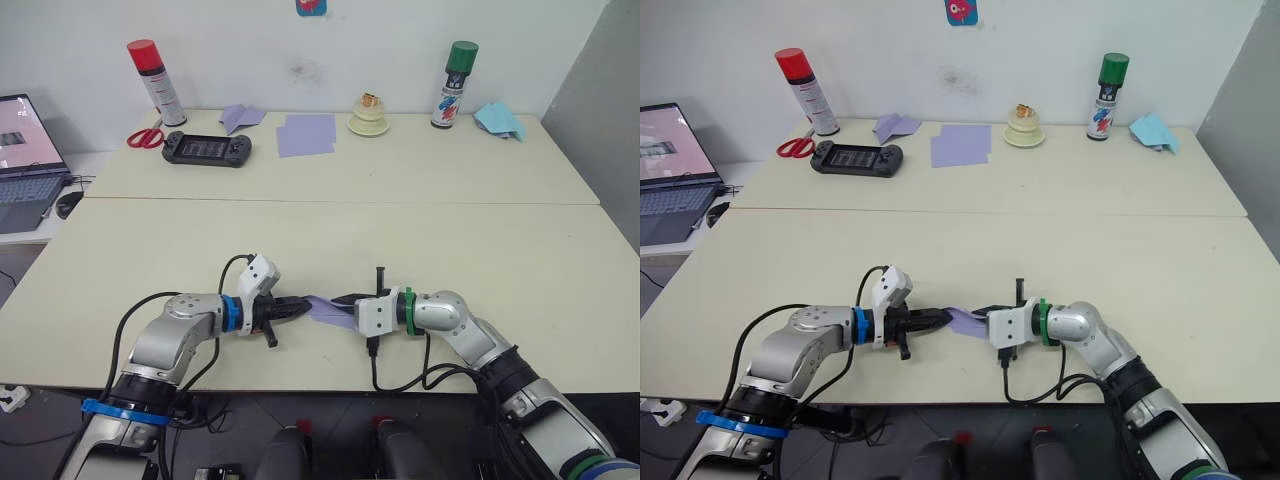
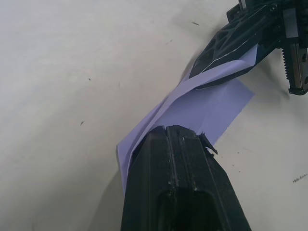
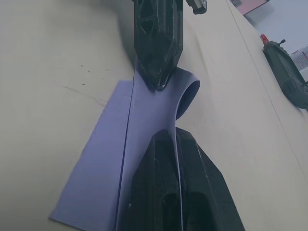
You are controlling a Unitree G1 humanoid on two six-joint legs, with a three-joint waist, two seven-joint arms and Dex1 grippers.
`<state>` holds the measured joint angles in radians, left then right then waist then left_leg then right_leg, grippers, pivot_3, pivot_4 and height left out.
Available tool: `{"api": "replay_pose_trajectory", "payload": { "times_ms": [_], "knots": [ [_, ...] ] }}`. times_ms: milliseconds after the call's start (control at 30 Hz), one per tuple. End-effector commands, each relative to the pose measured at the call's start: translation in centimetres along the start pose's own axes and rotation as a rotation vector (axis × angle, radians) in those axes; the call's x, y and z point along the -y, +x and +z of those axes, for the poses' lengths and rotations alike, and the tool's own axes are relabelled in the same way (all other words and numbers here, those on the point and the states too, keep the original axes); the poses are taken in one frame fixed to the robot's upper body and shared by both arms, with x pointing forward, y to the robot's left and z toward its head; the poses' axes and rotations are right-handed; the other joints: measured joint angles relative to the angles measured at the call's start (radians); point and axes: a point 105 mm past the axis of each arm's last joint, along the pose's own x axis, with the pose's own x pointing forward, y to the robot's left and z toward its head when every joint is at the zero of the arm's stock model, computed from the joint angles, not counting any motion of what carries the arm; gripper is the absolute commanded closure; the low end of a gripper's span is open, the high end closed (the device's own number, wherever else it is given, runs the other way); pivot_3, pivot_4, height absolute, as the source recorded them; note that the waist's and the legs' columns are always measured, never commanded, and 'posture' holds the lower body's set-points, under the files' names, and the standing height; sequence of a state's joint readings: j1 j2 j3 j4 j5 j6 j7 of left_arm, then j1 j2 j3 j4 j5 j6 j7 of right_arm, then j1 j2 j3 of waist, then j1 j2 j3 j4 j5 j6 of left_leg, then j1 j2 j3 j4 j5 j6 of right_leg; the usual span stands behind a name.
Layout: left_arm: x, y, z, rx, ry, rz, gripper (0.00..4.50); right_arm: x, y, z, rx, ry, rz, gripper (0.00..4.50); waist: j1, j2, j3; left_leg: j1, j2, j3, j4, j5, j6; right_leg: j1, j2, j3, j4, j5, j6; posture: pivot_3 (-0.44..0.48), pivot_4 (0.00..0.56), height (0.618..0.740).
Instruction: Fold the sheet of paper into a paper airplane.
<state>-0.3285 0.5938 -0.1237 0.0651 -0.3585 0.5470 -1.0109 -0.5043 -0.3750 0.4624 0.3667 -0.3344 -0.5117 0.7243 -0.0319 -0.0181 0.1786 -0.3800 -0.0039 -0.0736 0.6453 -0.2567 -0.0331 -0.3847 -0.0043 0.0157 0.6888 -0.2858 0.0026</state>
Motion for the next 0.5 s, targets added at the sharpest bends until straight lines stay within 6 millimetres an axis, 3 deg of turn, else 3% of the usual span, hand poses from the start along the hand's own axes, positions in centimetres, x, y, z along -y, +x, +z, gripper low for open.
{"api": "replay_pose_trajectory", "payload": {
  "times_ms": [33,500],
  "knots": [
    [-1.2,-0.9,-2.1,-0.091,-0.013,0.085,4.5,-1.9,0.2,0.5,0.006,-0.032,0.079,4.49,0.0,0.0,0.0,0.0,0.0,0.0,0.0,0.0,0.0,0.0,0.0,0.0,0.0,0.0,0.0,0.0,0.15,0.74],
    [-0.4,-1.3,-2.3,-0.098,-0.011,0.067,4.5,-2.4,0.4,-1.1,-0.065,-0.182,0.084,4.49,-0.005,-0.003,-0.003,0.003,0.001,0.001,-0.001,0.0,0.0,0.001,0.001,0.001,0.0,0.0,-0.001,0.0,0.15,0.74]
  ]
}}
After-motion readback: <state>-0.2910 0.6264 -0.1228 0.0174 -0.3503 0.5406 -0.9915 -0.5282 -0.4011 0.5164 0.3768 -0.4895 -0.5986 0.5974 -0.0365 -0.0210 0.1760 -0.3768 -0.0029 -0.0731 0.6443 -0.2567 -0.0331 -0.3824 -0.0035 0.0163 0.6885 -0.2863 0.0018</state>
